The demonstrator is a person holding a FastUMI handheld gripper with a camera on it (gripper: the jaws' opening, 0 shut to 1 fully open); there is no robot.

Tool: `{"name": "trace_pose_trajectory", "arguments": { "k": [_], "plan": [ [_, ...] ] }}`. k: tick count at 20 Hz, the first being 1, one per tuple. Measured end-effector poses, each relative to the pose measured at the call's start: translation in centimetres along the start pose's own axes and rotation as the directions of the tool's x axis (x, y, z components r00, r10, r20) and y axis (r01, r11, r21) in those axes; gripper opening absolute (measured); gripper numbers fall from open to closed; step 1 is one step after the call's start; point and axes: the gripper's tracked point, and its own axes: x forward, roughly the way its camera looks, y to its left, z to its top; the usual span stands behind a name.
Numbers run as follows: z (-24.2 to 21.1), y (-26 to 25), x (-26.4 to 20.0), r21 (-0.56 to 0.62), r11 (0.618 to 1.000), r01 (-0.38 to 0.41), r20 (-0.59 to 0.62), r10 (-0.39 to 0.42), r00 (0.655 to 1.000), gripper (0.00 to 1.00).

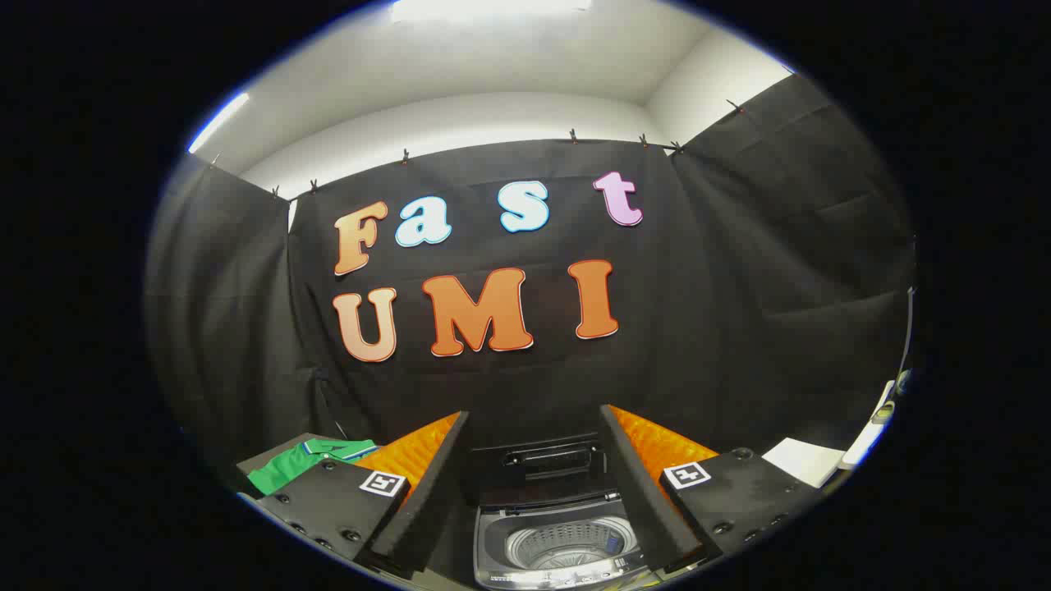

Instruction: Put the clothes into the washing machine and then close the washing machine lid.

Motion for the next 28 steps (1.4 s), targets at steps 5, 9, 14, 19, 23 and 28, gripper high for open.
{"name": "trace_pose_trajectory", "arguments": {
  "k": [5, 9, 14, 19, 23, 28],
  "plan": [
    [0.3, -1.1, -2.0, -0.007, 0.999, 0.046, 0.015, -0.046, 0.999, 0.98],
    [0.0, -1.0, -3.1, -0.019, 0.997, 0.069, 0.012, -0.069, 0.998, 0.98],
    [0.2, 0.1, -3.7, -0.042, 0.996, 0.074, 0.022, -0.073, 0.997, 0.98],
    [-0.1, 1.7, -3.8, -0.052, 0.997, 0.057, 0.021, -0.056, 0.998, 0.98],
    [-0.3, 3.4, -3.4, -0.055, 0.998, 0.032, 0.020, -0.031, 0.999, 0.98],
    [-1.0, 9.4, -1.2, -0.063, 0.996, -0.070, 0.000, 0.070, 0.998, 0.98]
  ]
}}
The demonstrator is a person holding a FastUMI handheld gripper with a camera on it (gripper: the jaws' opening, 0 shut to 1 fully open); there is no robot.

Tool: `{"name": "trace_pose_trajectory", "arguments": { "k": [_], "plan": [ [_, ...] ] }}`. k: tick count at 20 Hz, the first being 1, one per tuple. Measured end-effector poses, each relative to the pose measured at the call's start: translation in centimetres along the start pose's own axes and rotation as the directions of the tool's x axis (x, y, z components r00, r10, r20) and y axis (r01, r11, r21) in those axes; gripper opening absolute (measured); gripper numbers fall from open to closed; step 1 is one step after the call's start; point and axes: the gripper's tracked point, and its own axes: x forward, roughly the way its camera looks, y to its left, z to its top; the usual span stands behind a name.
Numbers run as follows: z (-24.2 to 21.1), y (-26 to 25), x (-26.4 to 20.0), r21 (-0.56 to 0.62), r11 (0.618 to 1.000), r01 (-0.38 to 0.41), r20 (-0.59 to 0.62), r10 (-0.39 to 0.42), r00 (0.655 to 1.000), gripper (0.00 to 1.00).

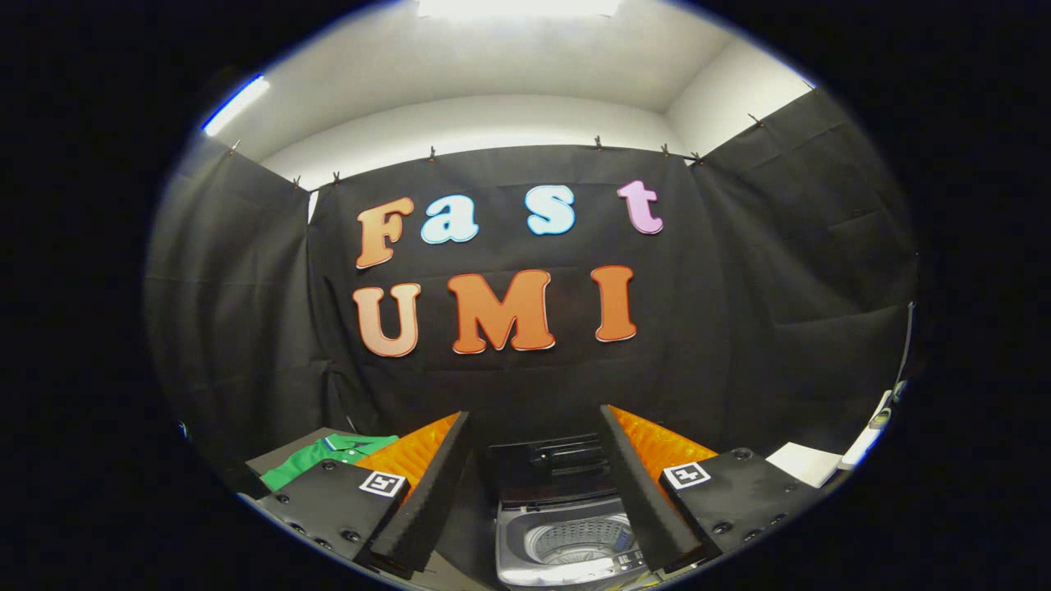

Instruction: Put the clothes into the washing machine and then close the washing machine lid.

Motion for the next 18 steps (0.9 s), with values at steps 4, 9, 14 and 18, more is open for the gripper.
{"name": "trace_pose_trajectory", "arguments": {
  "k": [4, 9, 14, 18],
  "plan": [
    [-1.3, 5.3, 2.4, -0.009, 0.996, -0.091, -0.034, 0.090, 0.995, 0.98],
    [-4.1, 13.1, 6.2, 0.026, 0.970, -0.242, -0.106, 0.243, 0.964, 0.98],
    [-6.9, 20.5, 9.2, 0.016, 0.938, -0.345, -0.176, 0.343, 0.923, 0.98],
    [-10.8, 25.4, 11.4, 0.063, 0.915, -0.399, -0.265, 0.400, 0.877, 0.99]
  ]
}}
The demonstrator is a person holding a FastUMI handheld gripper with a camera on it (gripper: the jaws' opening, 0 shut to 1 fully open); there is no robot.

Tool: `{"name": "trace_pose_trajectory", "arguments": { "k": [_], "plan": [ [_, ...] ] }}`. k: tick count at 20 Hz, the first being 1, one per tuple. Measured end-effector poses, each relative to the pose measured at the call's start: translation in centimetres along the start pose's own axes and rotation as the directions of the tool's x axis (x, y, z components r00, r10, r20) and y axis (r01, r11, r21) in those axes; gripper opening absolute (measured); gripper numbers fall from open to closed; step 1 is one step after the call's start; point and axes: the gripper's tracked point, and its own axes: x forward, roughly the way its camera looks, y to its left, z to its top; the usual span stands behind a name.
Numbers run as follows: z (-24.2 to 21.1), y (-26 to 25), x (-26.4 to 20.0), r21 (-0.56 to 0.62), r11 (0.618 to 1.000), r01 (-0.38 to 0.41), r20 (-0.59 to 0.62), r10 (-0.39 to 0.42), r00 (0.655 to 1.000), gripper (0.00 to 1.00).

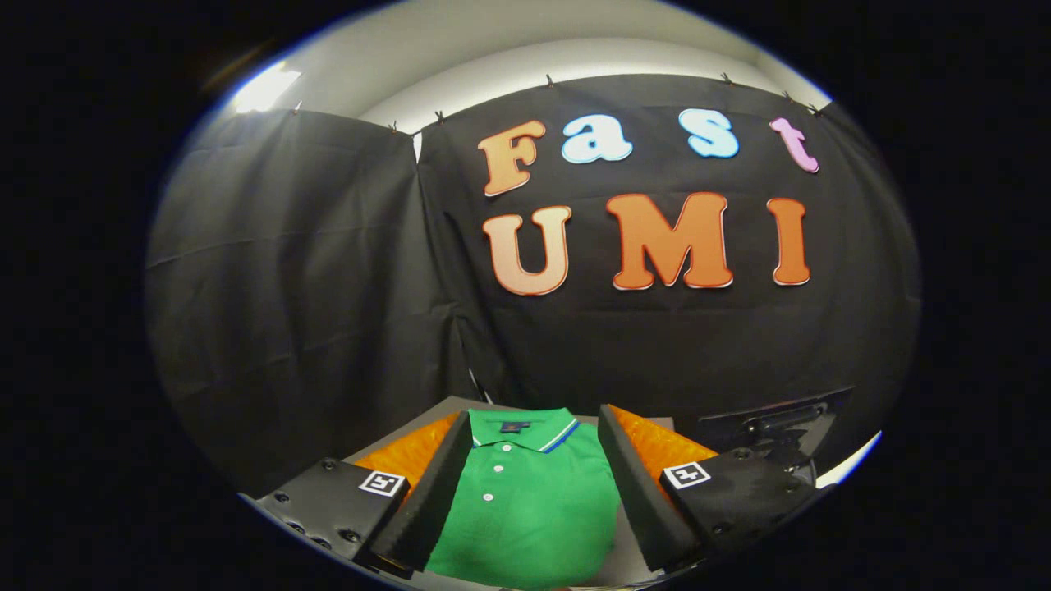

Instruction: Put the clothes into the washing machine and then close the washing machine lid.

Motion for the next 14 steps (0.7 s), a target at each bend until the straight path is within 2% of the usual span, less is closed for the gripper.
{"name": "trace_pose_trajectory", "arguments": {
  "k": [3, 8, 14],
  "plan": [
    [-1.9, 1.6, 2.2, 0.028, 0.999, -0.016, -0.067, 0.018, 0.998, 0.99],
    [-4.6, 2.3, 4.8, -0.028, 1.000, -0.001, -0.165, -0.004, 0.986, 0.99],
    [-10.2, 2.6, 6.9, -0.034, 0.999, 0.001, -0.354, -0.013, 0.935, 0.99]
  ]
}}
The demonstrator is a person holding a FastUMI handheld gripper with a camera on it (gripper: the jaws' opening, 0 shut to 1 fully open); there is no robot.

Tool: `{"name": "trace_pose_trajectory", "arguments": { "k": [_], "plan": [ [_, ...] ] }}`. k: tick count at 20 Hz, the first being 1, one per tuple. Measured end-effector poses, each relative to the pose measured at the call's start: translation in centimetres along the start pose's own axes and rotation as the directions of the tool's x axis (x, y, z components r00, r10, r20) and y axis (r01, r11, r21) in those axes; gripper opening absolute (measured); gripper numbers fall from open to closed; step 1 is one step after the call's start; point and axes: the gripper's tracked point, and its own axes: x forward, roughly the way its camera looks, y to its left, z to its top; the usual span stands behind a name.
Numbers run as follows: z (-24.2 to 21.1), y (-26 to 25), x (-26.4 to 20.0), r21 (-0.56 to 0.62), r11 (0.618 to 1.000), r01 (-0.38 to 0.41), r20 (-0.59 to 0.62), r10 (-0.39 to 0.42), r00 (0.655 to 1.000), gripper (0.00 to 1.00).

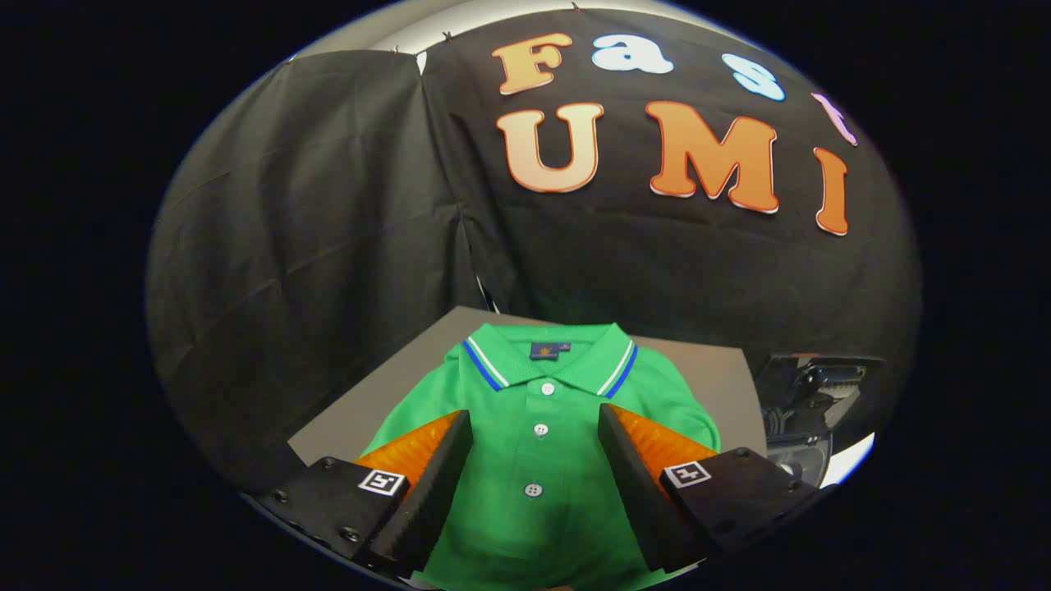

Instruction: Put the clothes into the washing machine and then close the washing machine lid.

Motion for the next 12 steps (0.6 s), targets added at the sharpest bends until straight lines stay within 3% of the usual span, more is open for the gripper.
{"name": "trace_pose_trajectory", "arguments": {
  "k": [12],
  "plan": [
    [-1.44, -0.32, 0.54, -0.010, 1.000, -0.019, -0.017, 0.019, 1.000, 0.97]
  ]
}}
